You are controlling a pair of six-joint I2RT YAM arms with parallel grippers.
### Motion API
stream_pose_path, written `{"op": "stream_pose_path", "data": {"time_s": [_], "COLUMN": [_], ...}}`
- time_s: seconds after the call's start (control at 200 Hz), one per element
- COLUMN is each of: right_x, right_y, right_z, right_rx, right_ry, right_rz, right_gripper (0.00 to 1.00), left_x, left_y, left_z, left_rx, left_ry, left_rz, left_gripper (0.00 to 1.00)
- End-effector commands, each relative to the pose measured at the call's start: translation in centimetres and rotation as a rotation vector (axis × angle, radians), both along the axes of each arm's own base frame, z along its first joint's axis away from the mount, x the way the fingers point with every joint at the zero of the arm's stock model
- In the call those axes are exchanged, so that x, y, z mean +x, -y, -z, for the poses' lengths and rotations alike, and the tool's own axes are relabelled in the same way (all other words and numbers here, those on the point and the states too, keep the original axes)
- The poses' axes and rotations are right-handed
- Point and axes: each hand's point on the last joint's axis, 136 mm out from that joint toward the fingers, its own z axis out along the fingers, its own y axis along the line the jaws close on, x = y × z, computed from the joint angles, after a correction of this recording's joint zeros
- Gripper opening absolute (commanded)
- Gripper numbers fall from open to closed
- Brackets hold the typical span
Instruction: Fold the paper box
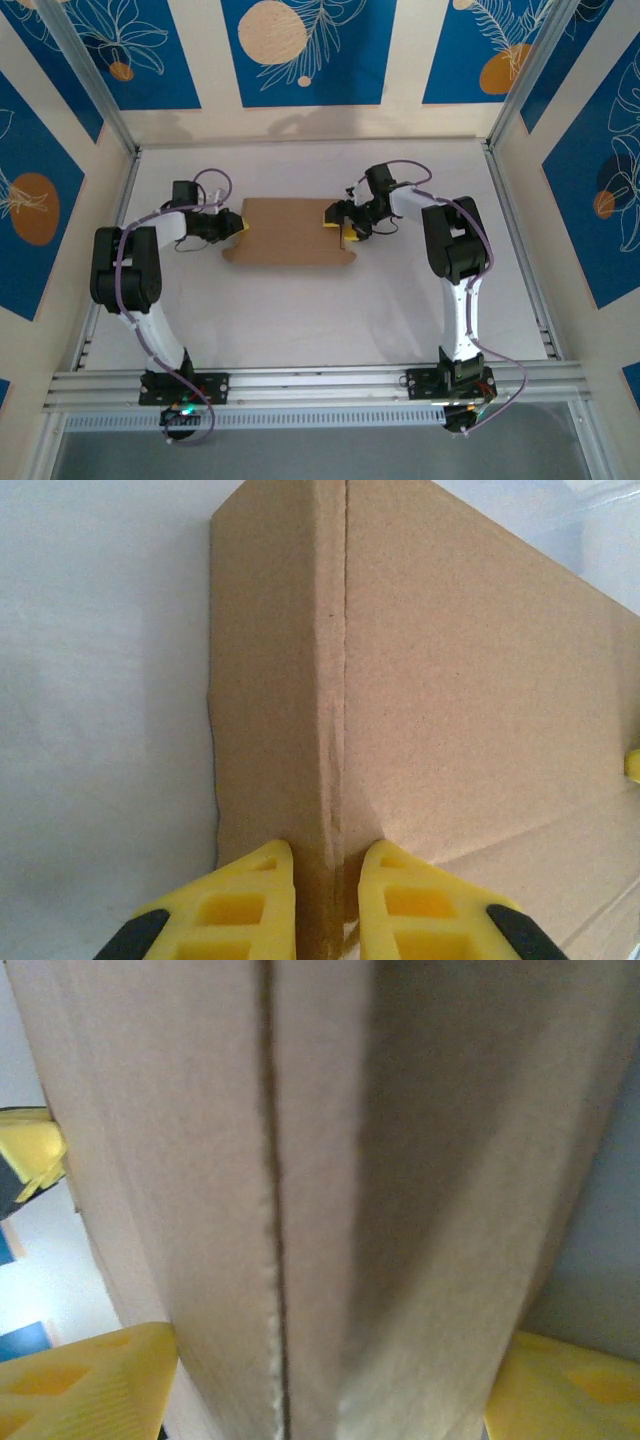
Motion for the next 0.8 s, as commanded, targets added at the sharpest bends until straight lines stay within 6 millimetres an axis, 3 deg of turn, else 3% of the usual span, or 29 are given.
{"op": "stream_pose_path", "data": {"time_s": [0.0,0.24,0.375,0.455,0.535,0.7,0.795], "right_x": [-1.4,-1.2,-1.8,-2.1,-2.1,-2.2,-2.4], "right_y": [-2.2,-1.5,-1.8,-2.0,-1.4,0.1,0.7], "right_z": [-2.2,-6.2,-6.6,-6.3,-5.8,-5.9,-6.2], "right_rx": [0.153,0.374,0.427,0.42,0.389,0.347,0.332], "right_ry": [-0.079,-0.073,-0.099,-0.11,-0.123,-0.136,-0.149], "right_rz": [-0.03,0.042,0.029,0.029,0.069,0.131,0.144], "right_gripper": [0.78,0.76,0.74,0.66,0.57,0.52,0.52], "left_x": [-4.7,-4.2,-4.0,-3.9,-3.7,-2.6,-1.7], "left_y": [-0.2,0.0,0.4,0.6,0.5,-0.7,-1.9], "left_z": [6.0,5.2,4.7,4.2,3.3,0.0,-3.5], "left_rx": [0.036,0.017,-0.02,-0.036,-0.04,0.034,0.113], "left_ry": [-0.242,-0.223,-0.218,-0.208,-0.179,-0.073,0.064], "left_rz": [0.001,-0.006,-0.008,-0.012,-0.026,-0.069,-0.119], "left_gripper": [0.14,0.17,0.2,0.25,0.35,0.5,0.54]}}
